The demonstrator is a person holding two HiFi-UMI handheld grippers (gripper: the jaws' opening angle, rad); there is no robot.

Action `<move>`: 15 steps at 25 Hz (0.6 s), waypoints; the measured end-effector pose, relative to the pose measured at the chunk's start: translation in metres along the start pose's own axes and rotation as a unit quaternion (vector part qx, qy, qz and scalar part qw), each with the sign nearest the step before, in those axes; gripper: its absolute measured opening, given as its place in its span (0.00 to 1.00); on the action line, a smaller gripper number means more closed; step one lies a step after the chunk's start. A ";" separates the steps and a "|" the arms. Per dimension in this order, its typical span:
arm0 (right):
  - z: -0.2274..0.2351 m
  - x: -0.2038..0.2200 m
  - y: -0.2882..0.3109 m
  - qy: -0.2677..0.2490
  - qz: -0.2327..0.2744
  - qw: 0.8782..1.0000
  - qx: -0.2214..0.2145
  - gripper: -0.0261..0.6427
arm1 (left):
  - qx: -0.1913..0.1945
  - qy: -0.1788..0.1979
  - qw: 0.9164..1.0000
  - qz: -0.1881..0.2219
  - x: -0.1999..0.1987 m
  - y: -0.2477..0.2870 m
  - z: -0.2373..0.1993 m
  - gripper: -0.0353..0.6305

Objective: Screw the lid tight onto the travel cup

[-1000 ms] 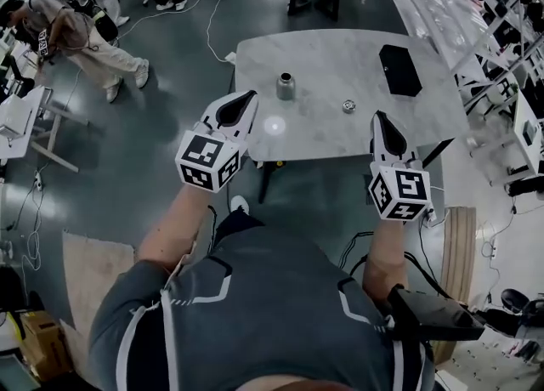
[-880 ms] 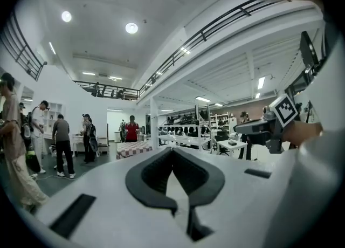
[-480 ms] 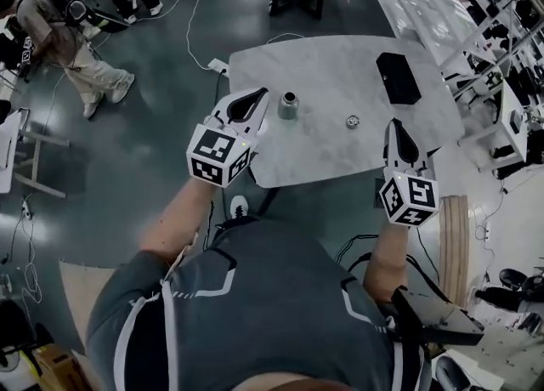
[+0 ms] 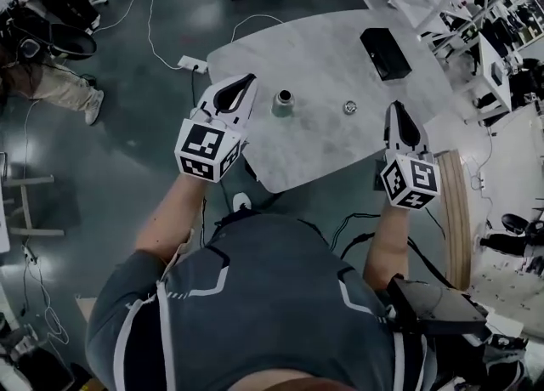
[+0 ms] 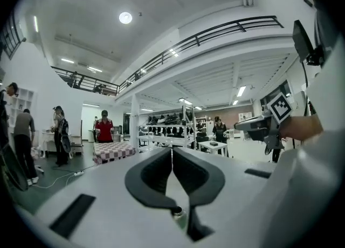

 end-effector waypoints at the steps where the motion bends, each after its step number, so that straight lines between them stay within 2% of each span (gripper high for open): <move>1: -0.001 0.001 0.003 0.000 0.000 1.000 0.002 0.09 | 0.004 0.000 1.000 0.000 0.001 0.003 -0.004 0.07; 6: 0.013 0.012 0.011 0.000 -0.014 1.000 -0.003 0.11 | 0.012 -0.003 1.000 -0.005 0.012 0.017 -0.001 0.08; 9: 0.027 0.019 0.018 0.002 -0.021 1.000 -0.012 0.27 | 0.019 -0.005 1.000 -0.006 0.015 0.027 0.006 0.25; 11: 0.030 0.025 0.024 0.002 -0.020 1.000 -0.021 0.29 | 0.016 -0.001 1.000 -0.012 0.019 0.031 0.008 0.30; 15: 0.038 0.035 0.034 0.003 -0.021 0.999 -0.039 0.38 | 0.017 0.002 1.000 -0.009 0.025 0.036 0.015 0.40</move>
Point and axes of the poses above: the fingertips, and each gripper's own axes: y forward along the fingers, z to its right, x out of its underside, the point moved 10 cm from there along -y, backward along the fingers, and after that the axes turned 4 degrees about z, right-handed, at the moved point
